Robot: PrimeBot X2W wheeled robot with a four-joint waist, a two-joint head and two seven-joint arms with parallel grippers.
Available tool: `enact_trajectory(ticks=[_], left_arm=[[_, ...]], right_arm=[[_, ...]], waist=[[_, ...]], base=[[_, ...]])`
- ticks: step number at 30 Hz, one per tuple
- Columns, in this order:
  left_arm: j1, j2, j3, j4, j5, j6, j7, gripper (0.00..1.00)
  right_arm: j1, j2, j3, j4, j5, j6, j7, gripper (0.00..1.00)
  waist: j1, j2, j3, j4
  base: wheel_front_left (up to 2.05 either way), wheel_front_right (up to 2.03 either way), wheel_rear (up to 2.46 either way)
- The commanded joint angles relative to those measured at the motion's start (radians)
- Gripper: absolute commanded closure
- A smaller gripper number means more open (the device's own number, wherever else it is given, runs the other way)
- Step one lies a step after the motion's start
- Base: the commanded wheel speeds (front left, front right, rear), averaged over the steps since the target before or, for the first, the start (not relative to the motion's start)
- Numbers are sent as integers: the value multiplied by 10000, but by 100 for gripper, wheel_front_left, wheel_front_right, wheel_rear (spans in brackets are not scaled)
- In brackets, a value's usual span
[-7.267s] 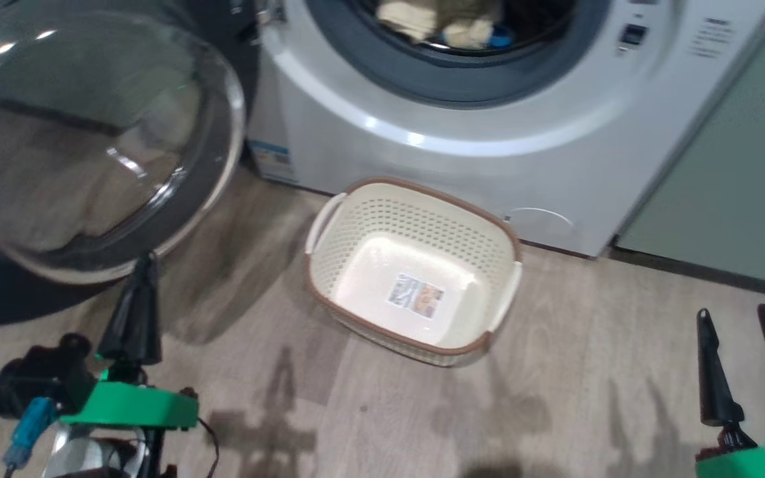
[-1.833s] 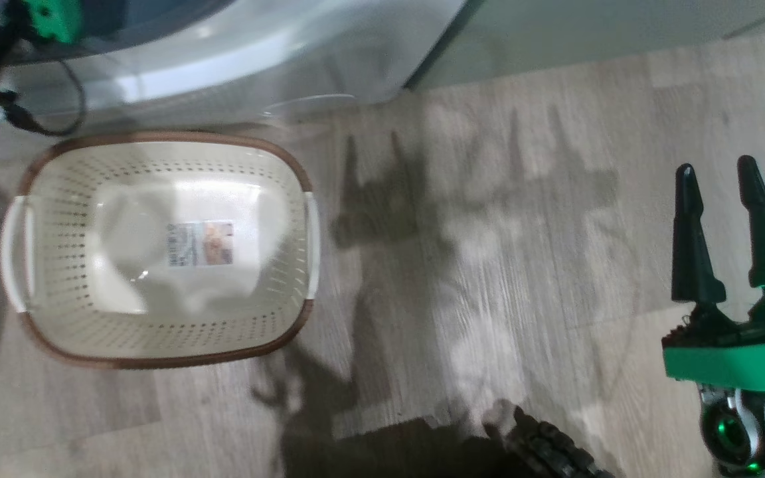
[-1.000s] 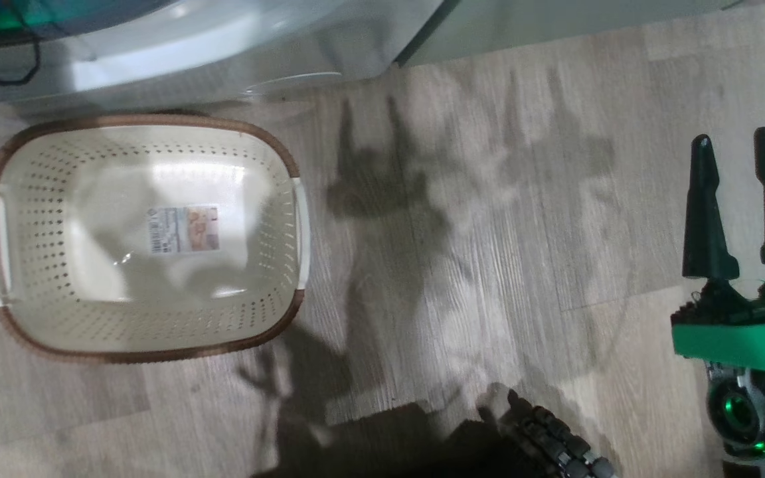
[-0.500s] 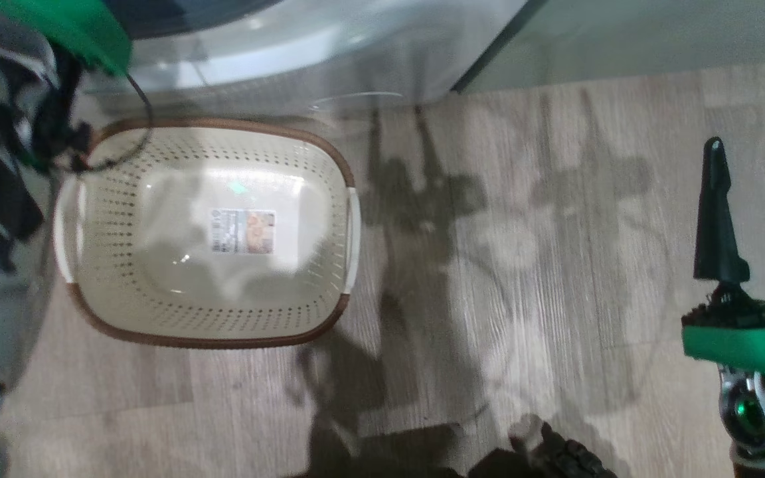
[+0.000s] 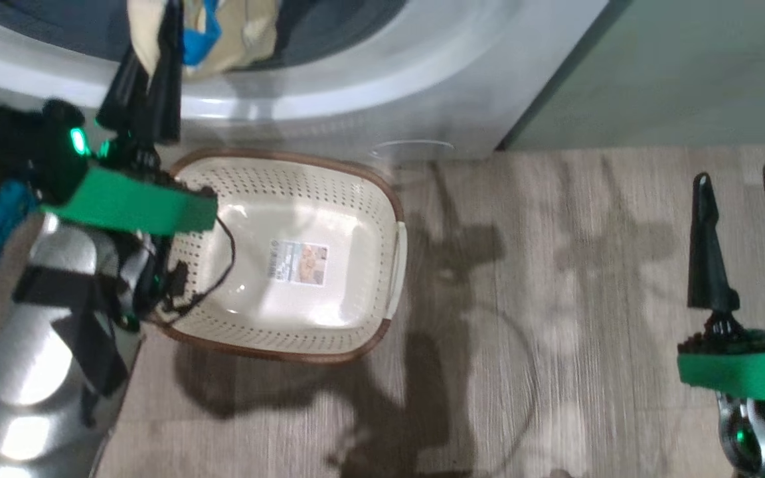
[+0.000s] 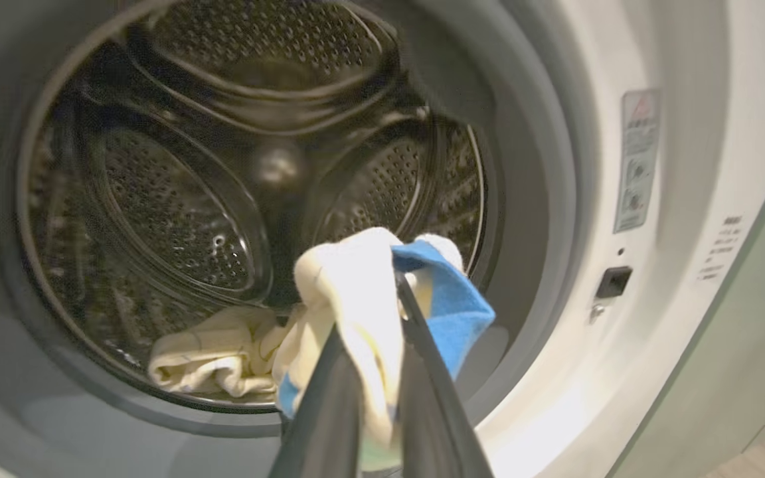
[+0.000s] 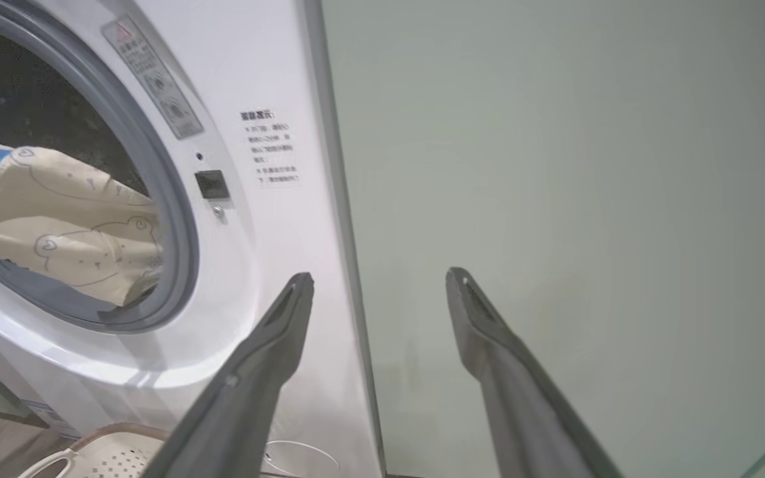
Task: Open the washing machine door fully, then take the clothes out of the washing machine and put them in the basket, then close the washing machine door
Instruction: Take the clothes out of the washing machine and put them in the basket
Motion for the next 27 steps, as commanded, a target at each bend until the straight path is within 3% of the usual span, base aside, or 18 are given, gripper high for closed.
enact_trajectory(ticks=[1,10,18,27], left_arm=[[-14,259,416,-513,141,51,-123,100],[1104,-299,586,-2108,918,364,-402,100],[1616,-748,821,-3566,1530,145,-407,100],[2410,-1123,929,-3007,1482,-300,-409,100]], right_arm=[[281,-74,137,-272,-82,35,-94,0],[513,-74,58,-227,-228,35,-94,0],[654,-74,6,-215,-232,35,-94,0],[610,-74,112,-186,-149,35,-94,0]], waist=[[2,-1,-267,222],[2,-1,-921,529],[2,-1,-1310,729],[2,-1,-1400,785]], base=[[0,0,0],[0,0,0],[0,0,0],[0,0,0]])
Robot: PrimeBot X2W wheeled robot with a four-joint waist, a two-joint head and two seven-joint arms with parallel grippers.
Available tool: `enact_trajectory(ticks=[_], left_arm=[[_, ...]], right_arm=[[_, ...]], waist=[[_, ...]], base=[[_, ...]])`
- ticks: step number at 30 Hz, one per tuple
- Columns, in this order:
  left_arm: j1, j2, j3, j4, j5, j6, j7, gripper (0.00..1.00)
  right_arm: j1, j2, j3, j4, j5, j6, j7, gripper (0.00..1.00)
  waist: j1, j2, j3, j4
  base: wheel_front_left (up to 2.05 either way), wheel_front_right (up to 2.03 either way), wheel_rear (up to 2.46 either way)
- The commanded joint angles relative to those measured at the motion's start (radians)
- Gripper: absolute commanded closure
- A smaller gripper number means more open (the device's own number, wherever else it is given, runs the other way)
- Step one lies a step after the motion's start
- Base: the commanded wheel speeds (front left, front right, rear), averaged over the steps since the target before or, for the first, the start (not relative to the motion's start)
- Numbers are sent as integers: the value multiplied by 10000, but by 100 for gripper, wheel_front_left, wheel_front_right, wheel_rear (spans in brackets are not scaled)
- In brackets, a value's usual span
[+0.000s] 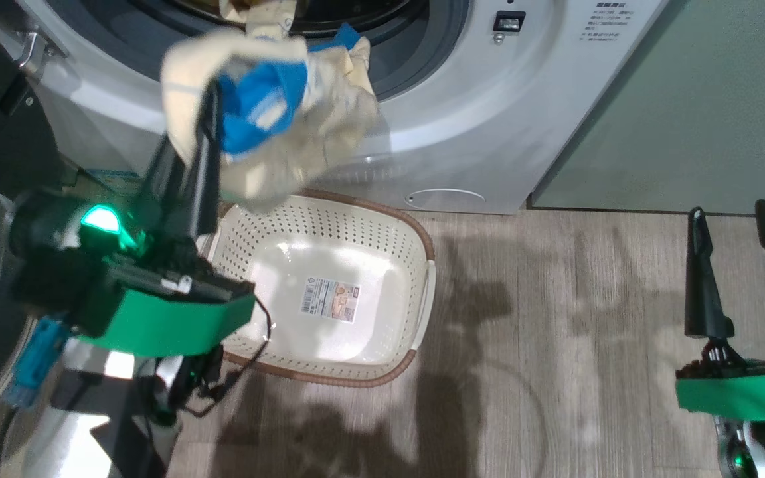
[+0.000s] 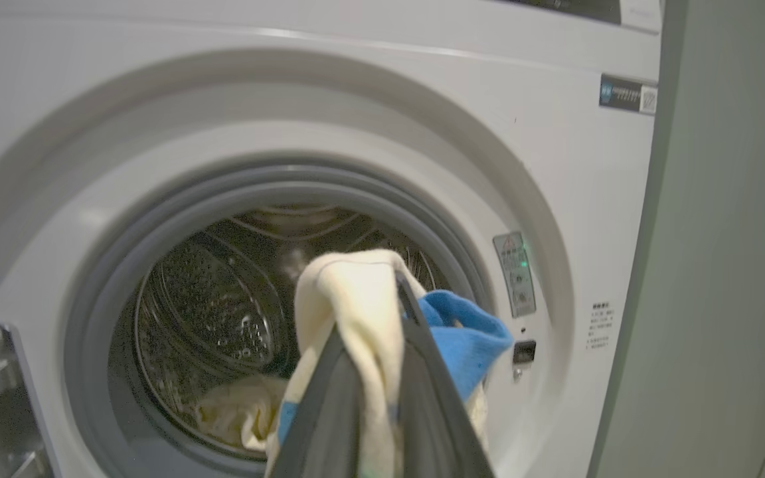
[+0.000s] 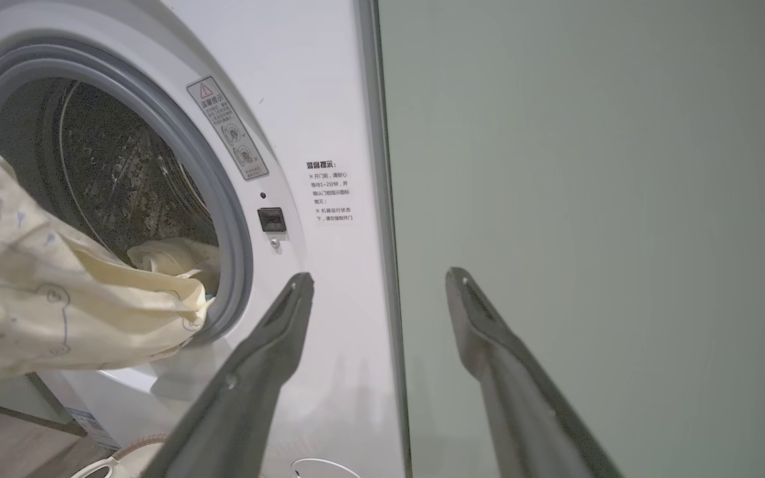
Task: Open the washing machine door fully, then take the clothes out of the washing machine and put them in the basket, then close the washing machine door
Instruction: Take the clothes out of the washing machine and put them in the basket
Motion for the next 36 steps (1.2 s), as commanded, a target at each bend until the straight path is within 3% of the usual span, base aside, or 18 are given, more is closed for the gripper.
enact_trajectory(ticks=[1,10,20,34,35,36], left_arm=[[102,37,381,1,-98,-100,-46,100],[720,-608,-100,1945,-266,-730,-47,100],[-43,-908,-118,5013,-358,-1522,-47,100],[-2322,-1192,94,10237,-208,-1860,-47,100],[-2447,-1210,103,10584,-229,-1865,-47,95],[-2572,-1226,105,10902,-243,-1872,-47,50]], right_arm=[[-74,-74,255,-285,-2,37,-94,0],[-154,-74,320,-320,144,37,-94,0],[-366,-74,329,-317,335,37,-94,0],[-643,-74,411,-275,688,37,-94,0],[-659,-74,429,-273,704,37,-94,0],[-679,-74,439,-275,720,37,-94,0]], waist=[[0,-1,17,-27],[0,-1,288,-207],[0,-1,713,-417],[0,-1,1456,-969],[0,-1,1496,-1016],[0,-1,1536,-1057]], base=[[0,0,0],[0,0,0],[0,0,0],[0,0,0],[0,0,0],[0,0,0]])
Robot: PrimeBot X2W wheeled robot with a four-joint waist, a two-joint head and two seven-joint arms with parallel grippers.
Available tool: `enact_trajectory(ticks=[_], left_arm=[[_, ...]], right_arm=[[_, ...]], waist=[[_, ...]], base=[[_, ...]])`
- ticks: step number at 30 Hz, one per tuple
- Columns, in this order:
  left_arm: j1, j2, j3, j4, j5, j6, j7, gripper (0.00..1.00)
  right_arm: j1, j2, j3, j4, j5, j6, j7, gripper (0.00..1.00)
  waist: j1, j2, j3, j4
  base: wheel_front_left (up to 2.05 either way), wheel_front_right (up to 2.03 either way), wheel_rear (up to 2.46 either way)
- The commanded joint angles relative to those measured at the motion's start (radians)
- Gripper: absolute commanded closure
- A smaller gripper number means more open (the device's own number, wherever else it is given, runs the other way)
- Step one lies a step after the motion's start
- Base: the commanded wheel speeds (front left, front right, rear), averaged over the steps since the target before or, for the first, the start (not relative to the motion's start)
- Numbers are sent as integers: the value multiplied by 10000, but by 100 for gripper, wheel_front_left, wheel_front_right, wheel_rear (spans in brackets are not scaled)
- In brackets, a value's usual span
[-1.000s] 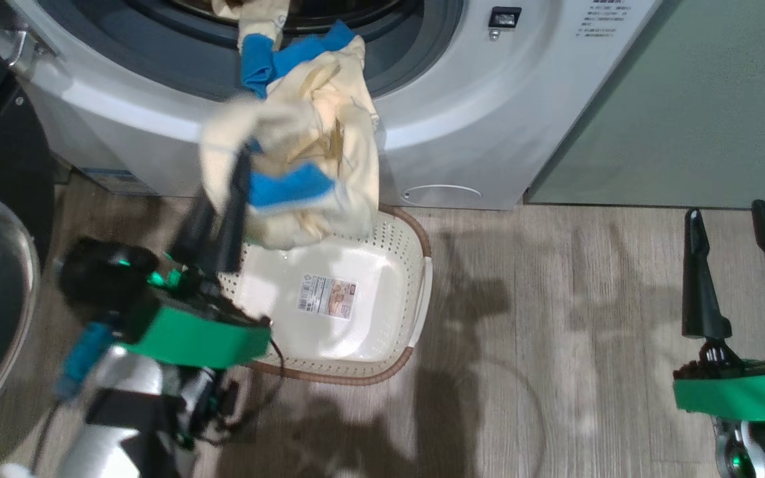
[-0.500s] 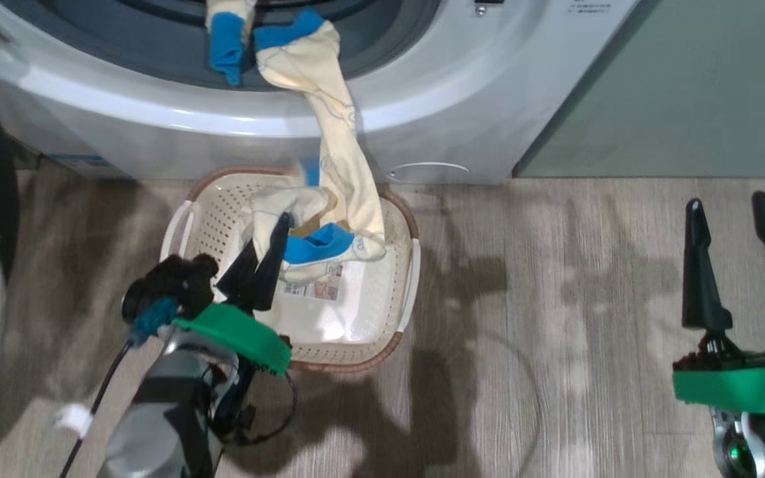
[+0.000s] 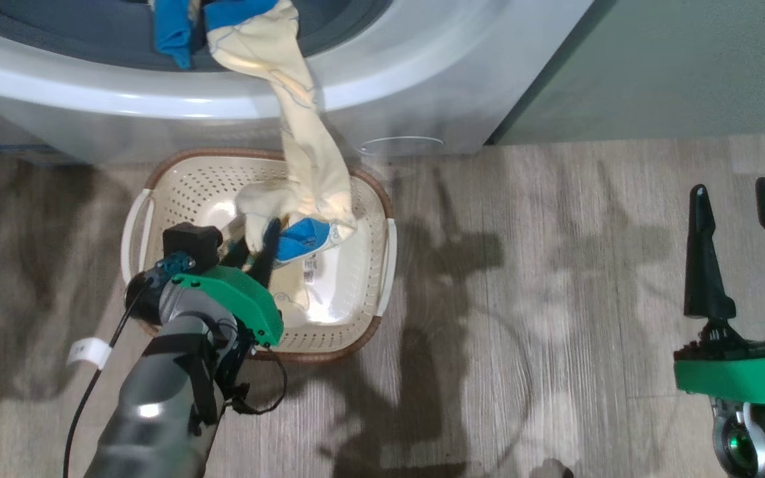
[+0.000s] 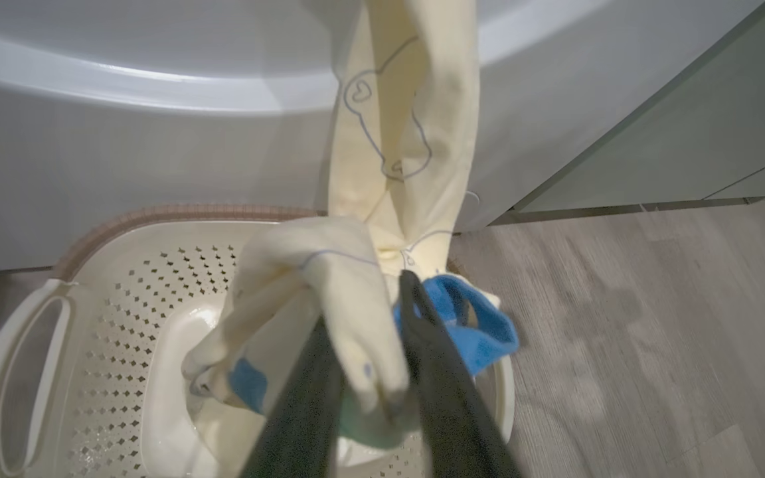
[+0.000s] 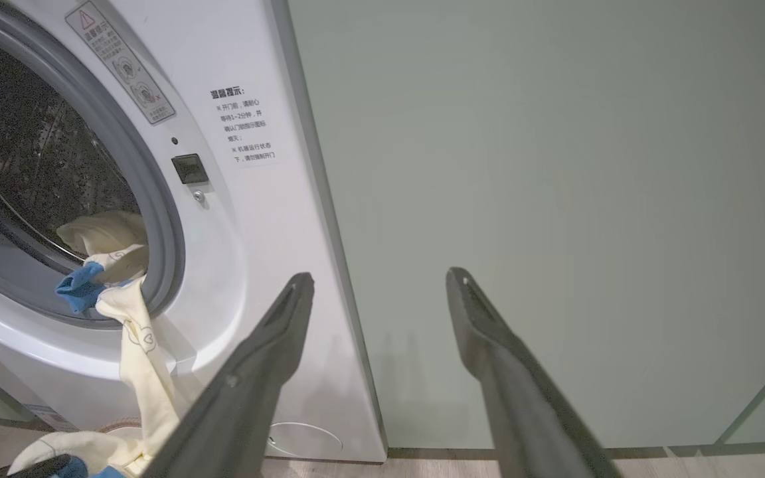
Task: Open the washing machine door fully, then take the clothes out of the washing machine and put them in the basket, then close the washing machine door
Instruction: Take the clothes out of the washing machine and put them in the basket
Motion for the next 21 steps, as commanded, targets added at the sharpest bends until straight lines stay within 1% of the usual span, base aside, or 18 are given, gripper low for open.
enact_trajectory(ticks=[1,8,12,21], left_arm=[[-143,134,308,106,72,-34,-62,0],[-654,84,242,1147,192,-70,-62,0],[-828,76,241,1377,246,-108,-62,0],[-726,134,378,762,337,-202,-63,0]], right_arm=[[-237,-74,195,-293,86,37,-94,0],[-298,-74,122,-370,138,37,-94,0],[-348,-74,84,-370,143,37,-94,0],[-386,-74,-112,-300,-48,37,-94,0]], waist=[[-1,0,85,-86],[-1,0,325,-177],[-1,0,419,-142],[-1,0,328,244]], base=[[0,0,0],[0,0,0],[0,0,0],[0,0,0]])
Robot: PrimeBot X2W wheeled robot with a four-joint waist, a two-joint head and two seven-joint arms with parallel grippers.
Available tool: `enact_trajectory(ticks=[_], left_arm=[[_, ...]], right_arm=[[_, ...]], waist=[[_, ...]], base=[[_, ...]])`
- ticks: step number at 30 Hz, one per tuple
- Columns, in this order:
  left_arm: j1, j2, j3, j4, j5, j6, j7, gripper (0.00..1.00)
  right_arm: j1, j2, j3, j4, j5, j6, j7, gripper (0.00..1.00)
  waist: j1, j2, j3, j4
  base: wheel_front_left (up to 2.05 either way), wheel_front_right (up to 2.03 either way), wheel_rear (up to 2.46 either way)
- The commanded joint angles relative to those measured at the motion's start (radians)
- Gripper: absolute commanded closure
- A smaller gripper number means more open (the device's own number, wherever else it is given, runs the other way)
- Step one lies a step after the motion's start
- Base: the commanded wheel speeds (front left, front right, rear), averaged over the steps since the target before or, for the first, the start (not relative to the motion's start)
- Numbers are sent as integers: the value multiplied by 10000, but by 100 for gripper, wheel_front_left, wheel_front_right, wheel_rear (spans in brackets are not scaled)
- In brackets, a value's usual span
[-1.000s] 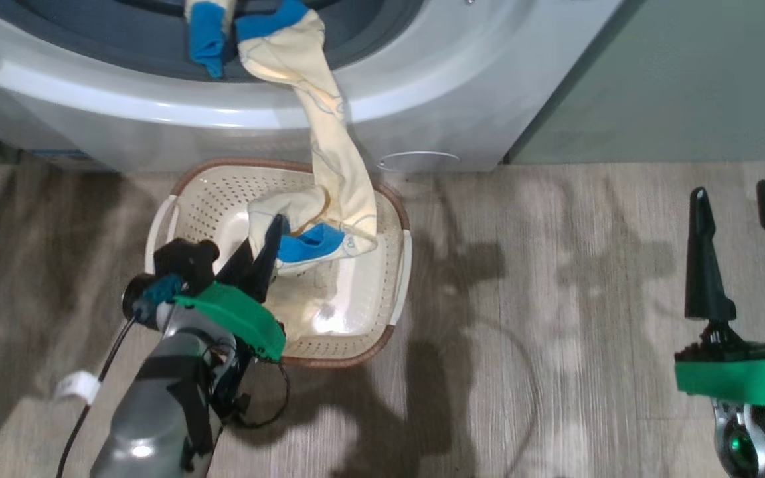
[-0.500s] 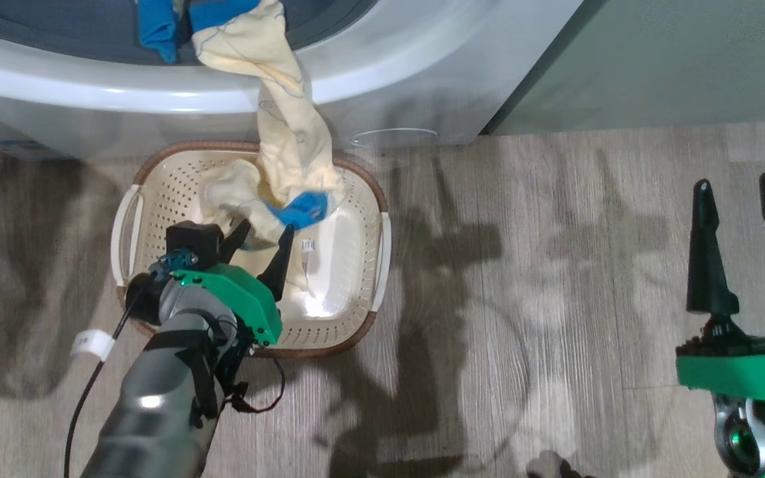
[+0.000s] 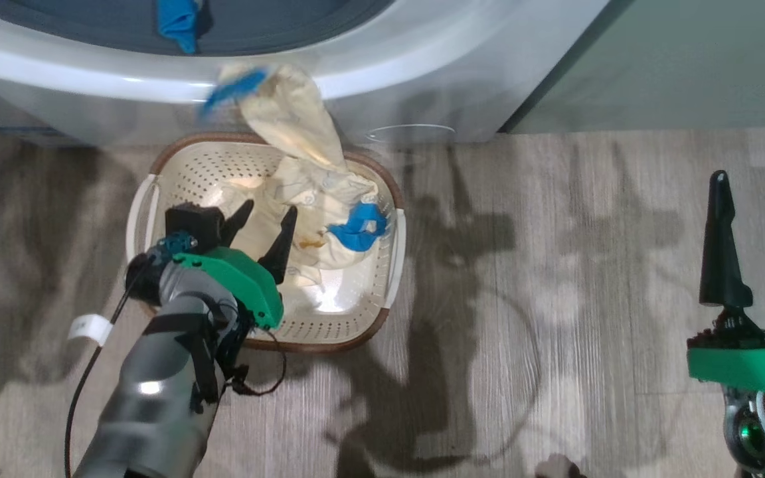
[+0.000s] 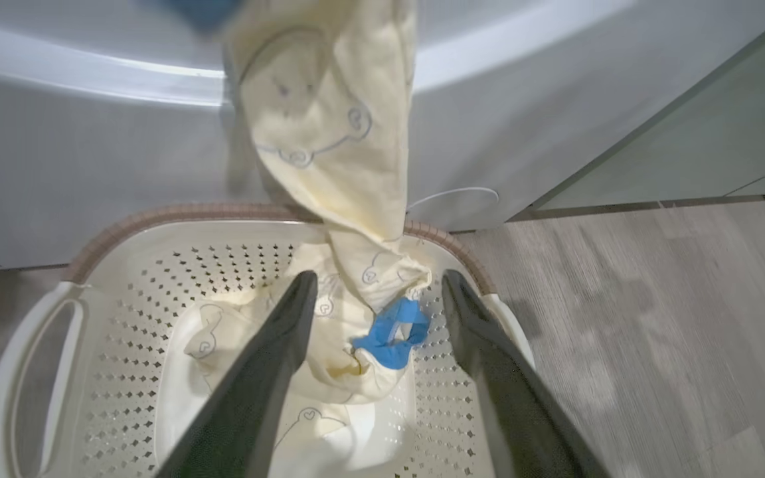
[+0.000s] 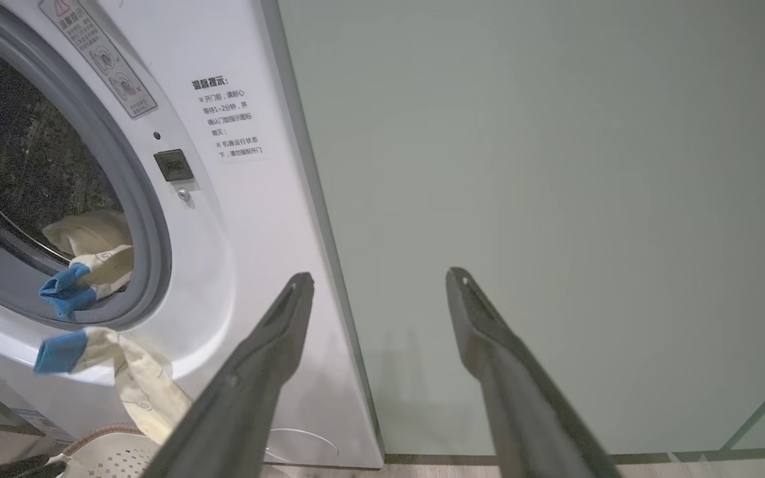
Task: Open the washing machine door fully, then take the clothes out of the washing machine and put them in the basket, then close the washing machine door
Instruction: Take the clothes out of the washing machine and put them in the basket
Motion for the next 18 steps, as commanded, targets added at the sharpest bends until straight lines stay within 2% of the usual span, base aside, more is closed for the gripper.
enact_trajectory(ticks=[1,8,18], left_arm=[[182,187,299,-420,93,-30,-63,0],[580,165,493,-1680,172,-51,-63,0],[1713,125,1074,-4736,347,76,-63,0]], right_arm=[[-152,-74,139,-284,-106,35,-94,0],[-83,-74,72,-234,-349,35,-94,0],[245,-122,6,-64,-739,35,-94,0]], waist=[[0,0,-65,96],[0,0,-324,420],[0,0,-1139,919]], base=[[0,0,0],[0,0,0],[0,0,0]])
